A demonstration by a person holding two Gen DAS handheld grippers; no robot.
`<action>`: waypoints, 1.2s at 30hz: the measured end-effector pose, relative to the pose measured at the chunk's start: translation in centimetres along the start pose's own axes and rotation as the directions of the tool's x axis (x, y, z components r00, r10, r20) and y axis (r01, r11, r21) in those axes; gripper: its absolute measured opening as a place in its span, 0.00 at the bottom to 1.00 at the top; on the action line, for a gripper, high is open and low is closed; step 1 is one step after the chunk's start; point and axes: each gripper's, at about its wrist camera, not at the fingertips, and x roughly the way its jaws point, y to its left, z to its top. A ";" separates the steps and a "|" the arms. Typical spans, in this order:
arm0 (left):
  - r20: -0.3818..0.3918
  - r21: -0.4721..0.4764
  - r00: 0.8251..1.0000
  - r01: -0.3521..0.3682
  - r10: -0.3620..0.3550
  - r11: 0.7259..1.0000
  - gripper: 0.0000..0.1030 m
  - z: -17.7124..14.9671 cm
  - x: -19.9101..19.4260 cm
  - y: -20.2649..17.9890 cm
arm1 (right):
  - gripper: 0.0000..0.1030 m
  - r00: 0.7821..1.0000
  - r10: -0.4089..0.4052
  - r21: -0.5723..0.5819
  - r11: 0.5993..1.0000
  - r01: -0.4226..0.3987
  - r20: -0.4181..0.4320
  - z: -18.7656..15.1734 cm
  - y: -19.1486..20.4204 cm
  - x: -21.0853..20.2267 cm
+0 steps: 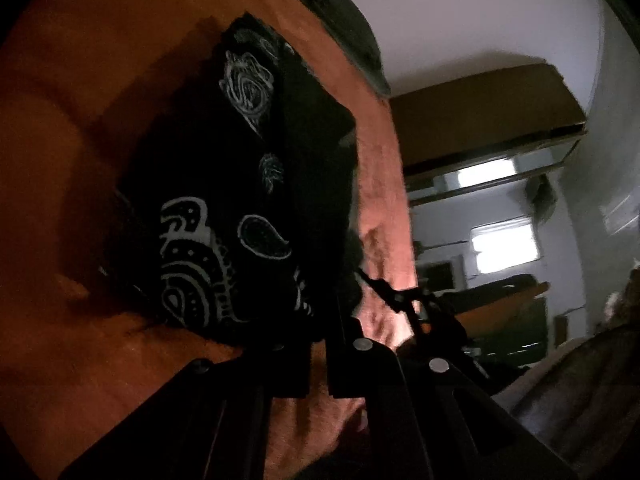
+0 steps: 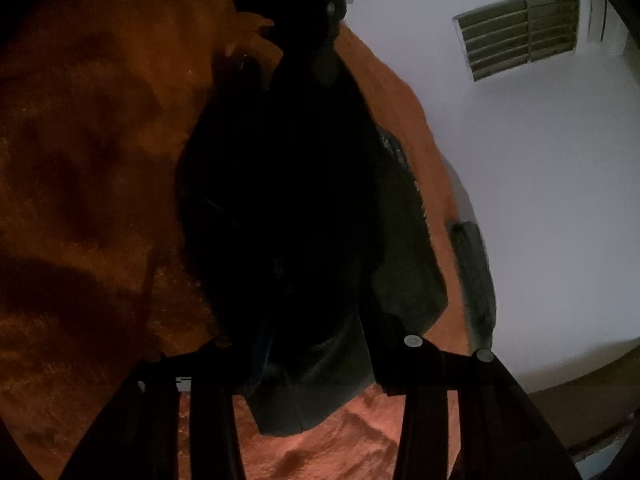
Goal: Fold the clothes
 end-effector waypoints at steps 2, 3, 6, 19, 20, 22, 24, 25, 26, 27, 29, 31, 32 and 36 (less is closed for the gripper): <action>0.003 -0.028 1.000 0.024 -0.024 0.999 0.05 -0.3 0.3 0.2 | 0.40 0.999 -0.029 -0.028 0.999 0.030 0.033 0.6 0.3 -0.5; 0.005 -0.045 0.999 0.035 -0.035 0.998 0.05 -0.3 0.4 0.4 | 0.45 0.998 -0.039 -0.041 0.998 0.041 0.051 0.9 0.5 -0.5; 0.036 -0.071 0.998 0.050 -0.047 0.996 0.05 -0.4 0.3 0.5 | 0.49 0.992 -0.069 -0.053 0.996 0.075 0.104 2.3 1.2 0.1; 0.110 -0.156 0.986 -0.110 0.128 0.982 0.05 -1.2 -4.1 4.6 | 0.32 0.991 -0.073 -0.043 0.996 0.078 0.110 -0.7 1.1 -0.7; 0.103 -0.173 0.987 -0.102 0.121 0.980 0.05 -1.5 -4.2 4.8 | 0.41 0.991 -0.070 -0.047 0.996 0.076 0.112 -0.7 1.1 -1.0; 0.086 -0.200 0.991 -0.087 0.106 0.976 0.05 -2.0 -4.5 5.1 | 0.49 0.991 -0.069 -0.061 0.995 0.076 0.116 -0.5 1.4 -2.6; 0.044 -0.212 0.996 -0.071 0.082 0.975 0.07 -2.9 -3.7 4.4 | 0.52 0.992 -0.062 -0.072 0.995 0.070 0.110 -0.4 1.5 -3.1; 0.016 -0.219 0.998 -0.060 0.065 0.974 0.10 -3.3 -2.7 3.8 | 0.52 0.993 -0.057 -0.080 0.995 0.066 0.104 -0.5 1.5 -3.2; -0.009 -0.224 0.999 -0.049 0.049 0.973 0.12 -3.6 -1.7 3.6 | 0.52 0.994 -0.052 -0.088 0.994 0.061 0.097 -0.6 1.5 -3.3; -0.033 -0.229 0.999 -0.039 0.032 0.973 0.18 -3.9 -0.7 3.3 | 0.52 0.995 -0.047 -0.096 0.994 0.056 0.091 -0.8 1.6 -3.4; -0.075 -0.241 0.997 -0.024 0.006 0.970 0.30 -4.4 1.3 2.9 | 0.52 0.997 -0.033 -0.121 0.992 0.041 0.072 -1.7 2.0 -3.8; -0.070 -0.261 0.997 -0.008 -0.011 0.965 0.37 -3.8 3.2 3.0 | 0.52 0.998 -0.030 -0.138 0.990 0.037 0.057 -2.3 2.4 -3.7; -0.055 -0.268 0.998 -0.005 -0.011 0.963 0.37 -3.3 3.7 3.1 | 0.52 0.998 -0.032 -0.138 0.990 0.039 0.053 -2.5 2.4 -3.8; 0.032 -0.271 0.999 -0.013 0.022 0.963 0.18 -1.9 3.7 3.3 | 0.52 0.998 -0.053 -0.107 0.993 0.058 0.045 -2.2 1.8 -3.2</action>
